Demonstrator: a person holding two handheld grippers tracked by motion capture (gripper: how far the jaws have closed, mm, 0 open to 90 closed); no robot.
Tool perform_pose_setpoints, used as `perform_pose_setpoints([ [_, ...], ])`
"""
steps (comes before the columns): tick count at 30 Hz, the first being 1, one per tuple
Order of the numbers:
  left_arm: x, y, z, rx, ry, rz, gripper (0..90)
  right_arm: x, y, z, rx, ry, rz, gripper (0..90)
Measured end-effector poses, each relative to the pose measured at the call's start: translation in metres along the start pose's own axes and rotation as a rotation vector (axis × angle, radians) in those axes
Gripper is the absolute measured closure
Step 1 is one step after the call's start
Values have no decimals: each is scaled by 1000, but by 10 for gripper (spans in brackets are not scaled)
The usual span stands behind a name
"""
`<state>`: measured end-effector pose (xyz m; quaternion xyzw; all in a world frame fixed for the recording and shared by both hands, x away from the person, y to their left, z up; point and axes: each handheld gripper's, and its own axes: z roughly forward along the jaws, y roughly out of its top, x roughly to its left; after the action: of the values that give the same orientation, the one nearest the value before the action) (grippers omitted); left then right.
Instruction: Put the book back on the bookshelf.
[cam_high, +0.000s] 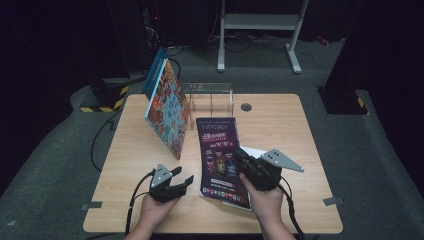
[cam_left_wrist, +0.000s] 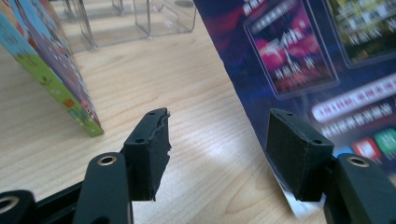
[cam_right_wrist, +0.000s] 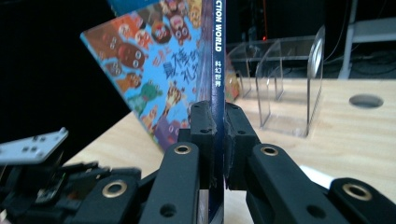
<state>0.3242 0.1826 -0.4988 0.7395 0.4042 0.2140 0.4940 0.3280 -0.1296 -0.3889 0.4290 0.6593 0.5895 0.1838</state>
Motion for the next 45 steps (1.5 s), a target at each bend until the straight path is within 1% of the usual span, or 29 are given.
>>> perform_pose_setpoints([
  [3, -2, 3, -2, -12, -3, -6, 390, 1, 8, 2, -30, -15, -21, 848],
  [4, -3, 5, -2, -11, -1, 4, 390, 1, 10, 3, -41, -24, -27, 849],
  [6, -6, 10, -3, -20, -11, 0, 382, 1, 15, 4, -60, -33, -27, 849],
  [7, -7, 13, -3, -22, -12, 8, 376, 0, 16, 5, -72, -37, -35, 849],
  [8, -9, 17, -3, -21, -7, 27, 373, -1, 18, 7, -79, -40, -40, 848],
  [10, -9, 25, -3, -25, -5, 39, 367, -3, 21, 11, -104, -50, -33, 848],
  [12, -9, 32, -4, -44, -16, 17, 363, -5, 23, 16, -123, -54, -30, 848],
  [14, -10, 39, -4, -57, -19, 10, 354, -7, 25, 21, -132, -58, -30, 848],
  [15, -10, 44, -4, -68, -20, 13, 348, -8, 25, 24, -139, -61, -38, 848],
  [16, -12, 49, -4, -79, -32, 3, 347, -8, 24, 26, -143, -68, -50, 848],
  [19, -18, 66, -4, -111, -38, 16, 338, -8, 19, 30, -150, -83, -70, 847],
  [21, -24, 79, -2, -123, -45, 25, 335, -6, 15, 29, -164, -89, -85, 847],
  [22, -24, 79, -2, -123, -45, 25, 332, -5, 13, 28, -166, -88, -87, 847],
  [23, -30, 91, -1, -141, -54, 30, 332, -4, 12, 28, -167, -89, -93, 847],
  [27, -44, 116, 1, -168, -74, 48, 326, 2, 6, 23, -174, -100, -137, 846],
  [29, -50, 126, 1, -186, -87, 53, 320, 3, 3, 21, -179, -102, -146, 846],
  [33, -60, 139, 1, -210, -99, 65, 318, 4, -5, 16, -187, -109, -149, 846],
  [37, -65, 148, 3, -213, -109, 57, 311, 8, -12, 11, -211, -130, -174, 845],
  [39, -69, 153, 5, -211, -112, 52, 304, 9, -14, 9, -220, -132, -173, 845],
  [42, -73, 159, 6, -220, -122, 52, 290, 12, -16, 8, -230, -132, -187, 845],
  [45, -75, 165, 6, -231, -134, 37, 279, 14, -18, 7, -237, -130, -192, 845],
])
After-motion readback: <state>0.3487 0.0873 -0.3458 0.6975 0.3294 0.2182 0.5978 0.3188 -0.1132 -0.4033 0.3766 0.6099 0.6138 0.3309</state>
